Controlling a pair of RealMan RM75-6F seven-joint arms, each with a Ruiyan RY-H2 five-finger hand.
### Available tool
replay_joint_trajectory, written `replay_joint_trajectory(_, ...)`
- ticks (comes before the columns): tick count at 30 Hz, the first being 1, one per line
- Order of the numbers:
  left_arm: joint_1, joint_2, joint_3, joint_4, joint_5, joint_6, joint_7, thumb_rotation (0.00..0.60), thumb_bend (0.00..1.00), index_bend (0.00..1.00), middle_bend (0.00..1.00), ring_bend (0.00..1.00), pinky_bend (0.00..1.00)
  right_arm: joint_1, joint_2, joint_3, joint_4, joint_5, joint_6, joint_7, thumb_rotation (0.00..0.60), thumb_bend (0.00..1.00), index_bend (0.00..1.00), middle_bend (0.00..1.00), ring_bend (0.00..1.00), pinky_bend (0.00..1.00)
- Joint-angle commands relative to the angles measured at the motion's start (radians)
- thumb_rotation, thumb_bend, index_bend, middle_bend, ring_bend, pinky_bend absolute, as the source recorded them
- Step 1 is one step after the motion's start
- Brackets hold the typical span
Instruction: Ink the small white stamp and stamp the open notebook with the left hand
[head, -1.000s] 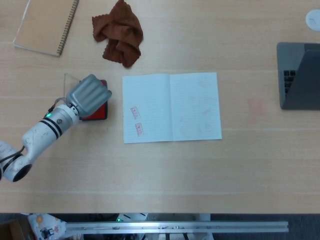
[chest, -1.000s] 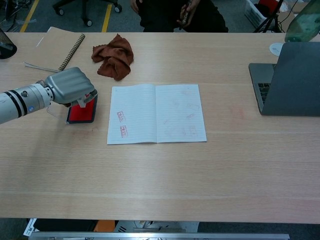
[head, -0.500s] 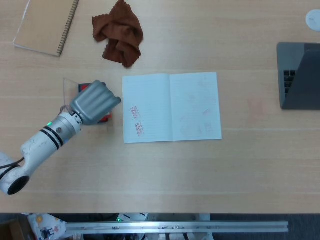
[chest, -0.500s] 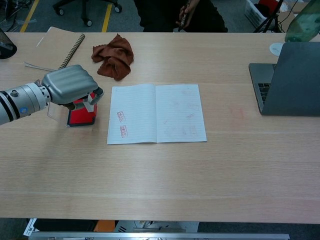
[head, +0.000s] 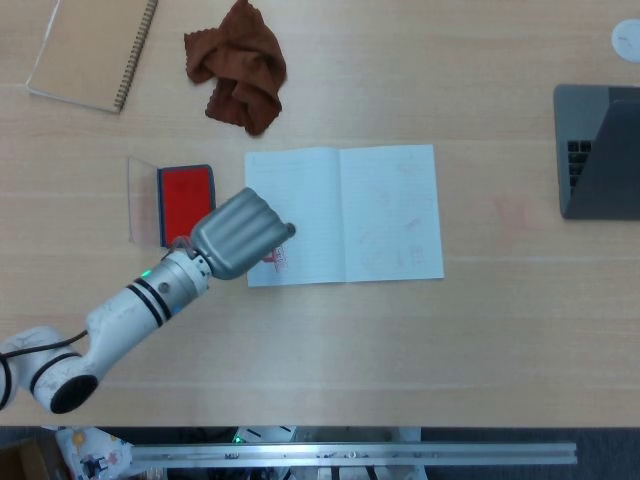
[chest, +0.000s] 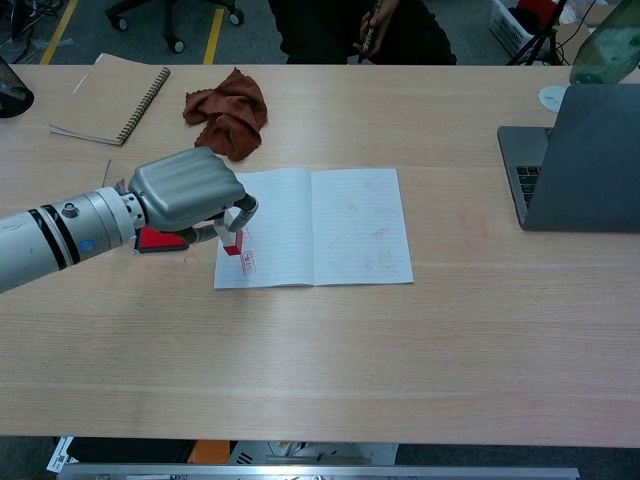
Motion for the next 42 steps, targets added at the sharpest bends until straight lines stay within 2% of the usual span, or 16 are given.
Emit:
replay_joint_trajectory(1,-0.012,-0.022,-0.017,0.015,-0.029,-0.013,0.02,0.6,0.33,0.62,1.0,1.0,1.0,-0.002,0.002,-0.001,0.0,0.001,0.001,0.0,0.6,0.35,0.32,0.38,0.19,0.26)
replay_joint_trajectory(15,-0.033,-0.073,-0.084,0.156,-0.172,-0.022,0.013,0.6,0.34,0.62,1.0,1.0,1.0,-0.001,0.005,-0.001,-0.014,0.004,-0.005,-0.017,0.6,0.35,0.32,0.38,0.19,0.26)
replay_joint_trajectory(22,-0.048,-0.124,-0.098,0.22,-0.202,-0.021,0.015,0.6,0.33,0.62,1.0,1.0,1.0,0.0,0.01,0.0,-0.028,0.009,-0.009,-0.032,0.6,0.35,0.32,0.38,0.19,0.26)
replay_joint_trajectory(32,-0.065,-0.217,-0.096,0.329,-0.216,-0.006,0.045,0.6,0.33,0.62,1.0,1.0,1.0,-0.001,0.013,0.001,-0.031,0.016,-0.012,-0.036,0.6,0.35,0.32,0.38,0.19,0.26)
replay_joint_trajectory(42,-0.065,-0.281,-0.067,0.427,-0.195,-0.008,0.042,0.6,0.33,0.62,1.0,1.0,1.0,-0.003,0.01,0.001,-0.022,0.023,-0.016,-0.029,0.6,0.35,0.32,0.38,0.19,0.26)
